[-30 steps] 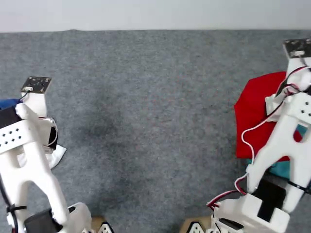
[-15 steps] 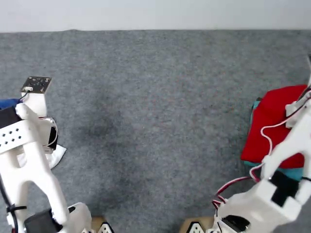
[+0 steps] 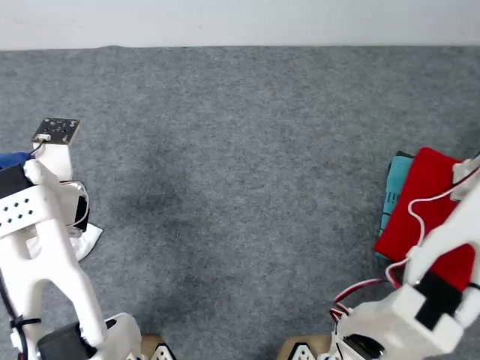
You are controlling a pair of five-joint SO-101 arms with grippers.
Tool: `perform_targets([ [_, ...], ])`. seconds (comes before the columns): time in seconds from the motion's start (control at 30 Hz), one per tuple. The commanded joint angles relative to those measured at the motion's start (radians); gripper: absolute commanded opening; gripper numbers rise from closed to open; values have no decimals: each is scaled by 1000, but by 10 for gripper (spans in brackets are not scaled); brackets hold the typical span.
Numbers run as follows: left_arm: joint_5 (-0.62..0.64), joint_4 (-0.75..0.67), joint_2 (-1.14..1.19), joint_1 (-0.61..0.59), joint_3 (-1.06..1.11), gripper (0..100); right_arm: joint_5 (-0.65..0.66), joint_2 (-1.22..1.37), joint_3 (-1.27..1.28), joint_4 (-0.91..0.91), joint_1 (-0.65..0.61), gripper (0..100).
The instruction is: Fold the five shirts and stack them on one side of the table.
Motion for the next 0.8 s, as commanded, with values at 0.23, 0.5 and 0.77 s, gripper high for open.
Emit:
perform_targets([
  [0.23, -5, -6, -34, 0, -2, 5, -15, -4, -11, 56, -85, 58],
  [0.5, -5, -5, -37, -2, -2, 5, -63, 272, -11, -263, -88, 9],
  [0.77, -3, 17, -38, -5, -1, 5, -135, 429, -17, -326, -104, 9],
])
